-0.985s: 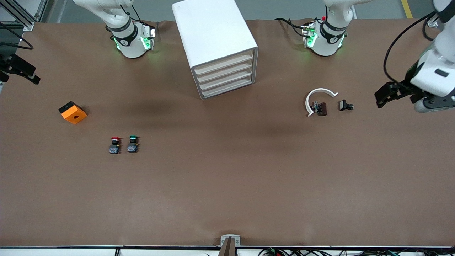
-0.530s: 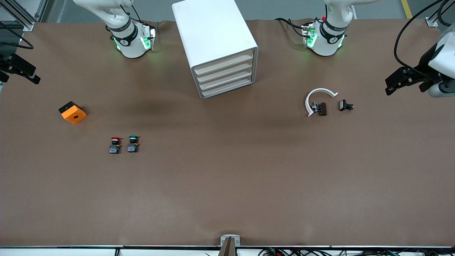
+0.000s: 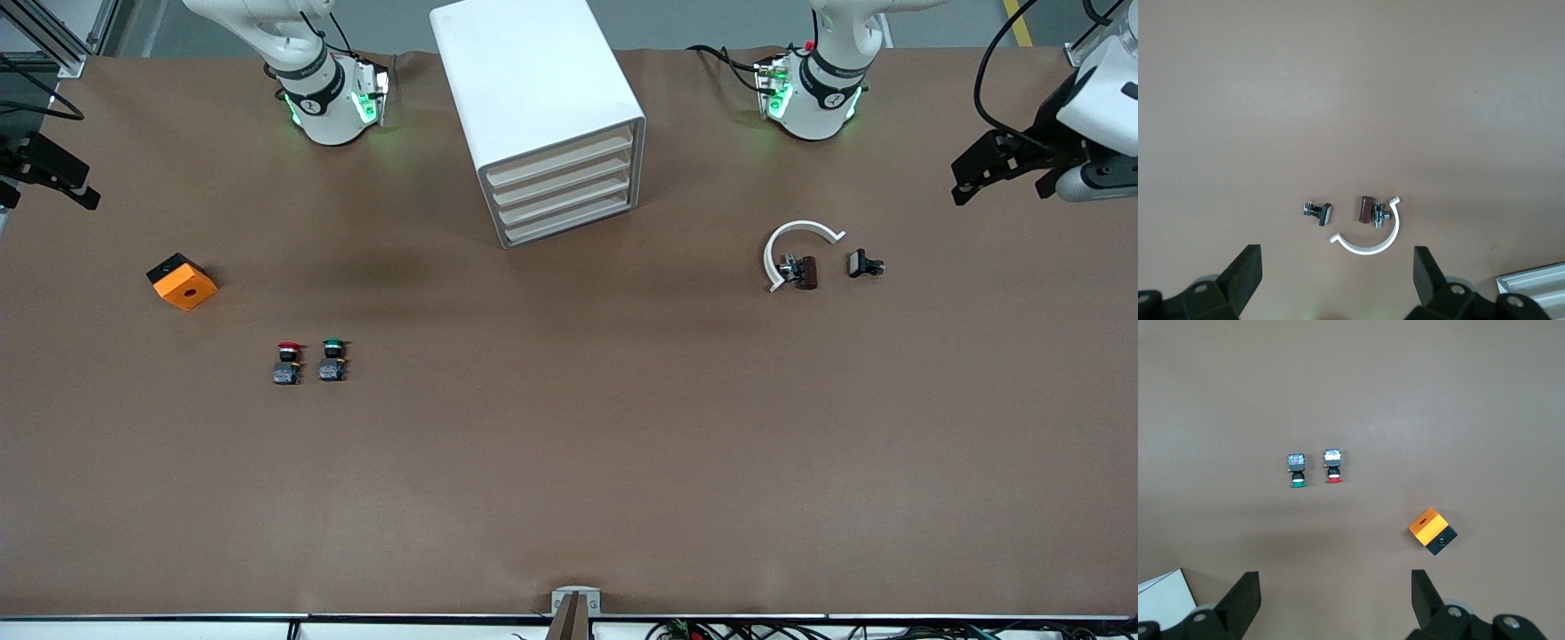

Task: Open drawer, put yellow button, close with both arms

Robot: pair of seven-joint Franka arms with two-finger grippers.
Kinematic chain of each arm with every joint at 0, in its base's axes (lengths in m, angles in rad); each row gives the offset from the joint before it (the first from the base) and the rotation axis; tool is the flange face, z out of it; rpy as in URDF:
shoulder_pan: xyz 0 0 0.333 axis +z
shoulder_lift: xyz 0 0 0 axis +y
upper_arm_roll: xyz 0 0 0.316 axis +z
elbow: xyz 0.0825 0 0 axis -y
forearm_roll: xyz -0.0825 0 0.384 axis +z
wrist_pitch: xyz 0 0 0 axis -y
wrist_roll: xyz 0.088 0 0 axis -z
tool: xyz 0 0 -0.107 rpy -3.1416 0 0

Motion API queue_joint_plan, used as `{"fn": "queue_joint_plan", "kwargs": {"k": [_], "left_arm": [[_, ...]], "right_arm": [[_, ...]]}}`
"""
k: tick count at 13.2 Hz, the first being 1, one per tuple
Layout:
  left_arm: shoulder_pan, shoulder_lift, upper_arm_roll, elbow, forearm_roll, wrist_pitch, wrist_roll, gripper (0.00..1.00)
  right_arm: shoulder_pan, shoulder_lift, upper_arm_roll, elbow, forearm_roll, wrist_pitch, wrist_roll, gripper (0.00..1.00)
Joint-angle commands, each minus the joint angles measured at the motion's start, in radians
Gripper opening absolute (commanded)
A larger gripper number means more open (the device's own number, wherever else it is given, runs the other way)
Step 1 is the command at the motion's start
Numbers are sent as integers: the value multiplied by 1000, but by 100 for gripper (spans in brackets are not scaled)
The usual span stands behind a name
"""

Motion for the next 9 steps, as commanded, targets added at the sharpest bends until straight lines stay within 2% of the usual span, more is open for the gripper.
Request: {"fn": "queue_joint_plan", "kwargs": {"k": [1,3,9], "left_arm": [[-13,-47,20,-35,-39,-14,3,100],[-13,-51,24,-18,-48,-37,-2,100],[-4,20,43,91,-48,-64,9,100]], "right_arm": [[-18,-24,10,-20,15,5,-20,100],[-18,-24,10,-20,17,-2,-15,100],[-21,-25,9,-20,49,-12,-17,100]]}}
